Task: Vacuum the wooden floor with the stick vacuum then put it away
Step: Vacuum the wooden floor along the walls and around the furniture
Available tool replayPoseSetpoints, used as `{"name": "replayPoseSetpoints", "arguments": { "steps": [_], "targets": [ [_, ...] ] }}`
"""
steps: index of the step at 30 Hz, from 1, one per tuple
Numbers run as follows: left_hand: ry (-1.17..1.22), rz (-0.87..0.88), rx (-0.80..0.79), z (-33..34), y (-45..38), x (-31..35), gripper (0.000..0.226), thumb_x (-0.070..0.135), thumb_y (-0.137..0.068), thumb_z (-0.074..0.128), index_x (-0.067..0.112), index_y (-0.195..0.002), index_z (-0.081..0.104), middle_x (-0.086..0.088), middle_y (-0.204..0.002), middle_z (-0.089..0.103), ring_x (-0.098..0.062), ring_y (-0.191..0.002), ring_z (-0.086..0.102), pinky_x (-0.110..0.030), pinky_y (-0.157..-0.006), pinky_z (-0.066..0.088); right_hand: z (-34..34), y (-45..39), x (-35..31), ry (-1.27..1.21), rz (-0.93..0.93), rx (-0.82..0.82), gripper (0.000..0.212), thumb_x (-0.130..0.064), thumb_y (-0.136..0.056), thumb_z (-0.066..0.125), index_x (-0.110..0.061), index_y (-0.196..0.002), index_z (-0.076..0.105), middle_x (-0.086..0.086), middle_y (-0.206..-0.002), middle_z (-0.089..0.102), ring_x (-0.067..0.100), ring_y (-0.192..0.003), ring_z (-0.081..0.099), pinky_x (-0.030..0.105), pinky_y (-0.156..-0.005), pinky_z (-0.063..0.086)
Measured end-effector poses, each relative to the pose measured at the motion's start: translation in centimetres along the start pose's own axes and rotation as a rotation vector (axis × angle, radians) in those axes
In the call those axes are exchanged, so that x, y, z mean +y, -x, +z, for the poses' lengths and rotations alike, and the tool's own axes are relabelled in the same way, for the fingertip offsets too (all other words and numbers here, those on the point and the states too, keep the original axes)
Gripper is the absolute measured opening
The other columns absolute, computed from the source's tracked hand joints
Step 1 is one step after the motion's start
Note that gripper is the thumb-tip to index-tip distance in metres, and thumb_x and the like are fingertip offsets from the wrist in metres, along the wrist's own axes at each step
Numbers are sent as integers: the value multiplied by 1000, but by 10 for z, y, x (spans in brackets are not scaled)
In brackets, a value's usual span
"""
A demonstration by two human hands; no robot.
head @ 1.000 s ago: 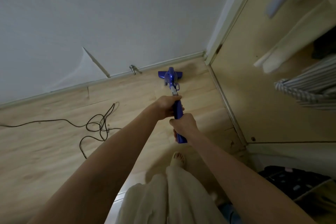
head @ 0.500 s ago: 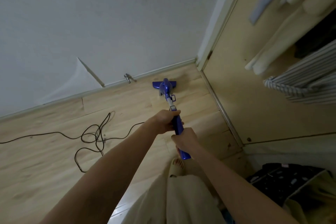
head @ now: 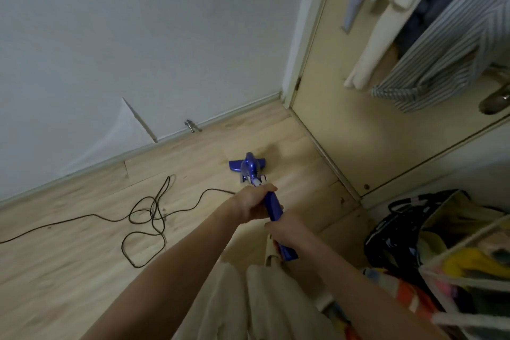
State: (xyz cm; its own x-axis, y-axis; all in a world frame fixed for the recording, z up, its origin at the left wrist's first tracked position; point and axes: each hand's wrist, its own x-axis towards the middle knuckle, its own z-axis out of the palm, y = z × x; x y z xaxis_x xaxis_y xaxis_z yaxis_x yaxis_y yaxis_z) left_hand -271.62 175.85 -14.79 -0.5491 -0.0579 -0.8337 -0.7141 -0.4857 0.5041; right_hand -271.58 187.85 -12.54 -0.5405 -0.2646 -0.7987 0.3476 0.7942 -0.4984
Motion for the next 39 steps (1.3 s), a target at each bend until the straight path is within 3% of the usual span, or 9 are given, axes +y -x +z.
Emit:
{"name": "replayPoseSetpoints", "arguments": {
  "steps": [6, 12, 15, 22, 28, 35, 39],
  "targets": [
    [-8, 1, 37, -1, 23, -22, 41, 26, -90, 64, 5, -122, 49, -10, -90, 64, -18, -71, 64, -29, -58, 54, 13, 38, -1, -36, 0, 15, 24, -10, -83, 58, -12, -106, 53, 6, -86, 58, 20, -75, 60, 35, -73, 55],
    [-50, -8, 7, 3, 29, -29, 35, 29, -91, 62, 8, -116, 50, -8, -92, 61, -17, -75, 60, -29, -59, 51, 6, 62, 1, 19, -16, 40, 14, -12, -85, 61, -9, -98, 55, 6, -77, 61, 17, -61, 60, 29, -60, 53],
    [-21, -17, 7, 8, 29, -35, 34, 25, -91, 63, 7, -115, 47, -8, -92, 60, -18, -76, 60, -30, -59, 52, 7, 59, 15, 12, -8, 40, 22, -9, -85, 60, -7, -106, 54, 7, -78, 60, 16, -59, 59, 29, -59, 53],
    [-15, -59, -1, 24, 6, -47, 30, 19, -93, 62, 5, -114, 45, -17, -111, 57, -31, -100, 60, -39, -87, 52, -2, 37, 45, 59, 22, -19, 26, -10, -89, 57, -7, -114, 47, 5, -71, 56, 12, -50, 54, 22, -46, 46],
    [17, -25, 23, 33, -24, -13, 36, 20, -91, 65, 6, -117, 45, -20, -118, 58, -35, -113, 59, -44, -95, 51, -36, 3, 27, 31, -5, -45, 22, -12, -91, 58, -7, -111, 52, 6, -76, 60, 13, -54, 56, 23, -50, 49],
    [44, -14, 59, 41, -64, 38, 33, 20, -94, 60, 1, -116, 44, -15, -92, 58, -27, -79, 62, -38, -80, 51, -73, -50, -9, 58, -43, -89, 25, -10, -90, 57, -9, -113, 46, 5, -76, 55, 13, -57, 54, 21, -48, 45],
    [76, -12, 97, 49, -91, 73, 38, 21, -96, 58, 0, -123, 42, -16, -96, 57, -27, -79, 62, -37, -79, 49, -99, -89, -31, 116, -62, -110, 24, -10, -90, 57, -6, -111, 47, 6, -72, 57, 14, -52, 54, 23, -47, 46]
  ]
}}
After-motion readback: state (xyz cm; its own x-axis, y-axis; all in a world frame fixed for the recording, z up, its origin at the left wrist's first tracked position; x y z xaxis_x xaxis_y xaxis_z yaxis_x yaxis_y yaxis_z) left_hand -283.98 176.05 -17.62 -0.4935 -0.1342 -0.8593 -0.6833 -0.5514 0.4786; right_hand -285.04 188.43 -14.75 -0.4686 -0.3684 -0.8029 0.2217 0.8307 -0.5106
